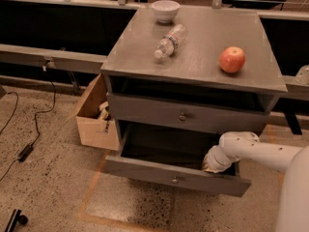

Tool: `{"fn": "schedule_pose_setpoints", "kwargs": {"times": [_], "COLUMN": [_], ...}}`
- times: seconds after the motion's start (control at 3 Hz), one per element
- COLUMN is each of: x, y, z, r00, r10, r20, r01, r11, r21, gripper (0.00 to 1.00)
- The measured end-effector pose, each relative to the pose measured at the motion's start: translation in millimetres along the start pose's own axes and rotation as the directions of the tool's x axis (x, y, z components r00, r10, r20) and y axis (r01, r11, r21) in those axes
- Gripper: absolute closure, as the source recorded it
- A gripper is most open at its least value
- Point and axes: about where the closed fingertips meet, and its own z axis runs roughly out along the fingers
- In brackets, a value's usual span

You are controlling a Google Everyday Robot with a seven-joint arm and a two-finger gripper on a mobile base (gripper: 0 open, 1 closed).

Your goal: Open middle drawer

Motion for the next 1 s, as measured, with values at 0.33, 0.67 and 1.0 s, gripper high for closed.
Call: {"fn": "schedule_pose_setpoints", "kwargs": {"times": [0.33, 0.67, 1.0], "x": [-3.0, -3.0, -9.9], "y": [24.5, 23.9, 56.1], "z": [-6.2, -6.1, -11.0], "r00": [1.000, 1.000, 0.999], "r10": [0.016, 0.016, 0.039], "r20": [-0.002, -0.001, 0.000], "r01": [-0.016, -0.016, -0.039], "r11": [0.9989, 0.9988, 0.9937], "r21": [-0.045, -0.045, -0.105], "gripper": [1.00, 1.00, 1.00]}}
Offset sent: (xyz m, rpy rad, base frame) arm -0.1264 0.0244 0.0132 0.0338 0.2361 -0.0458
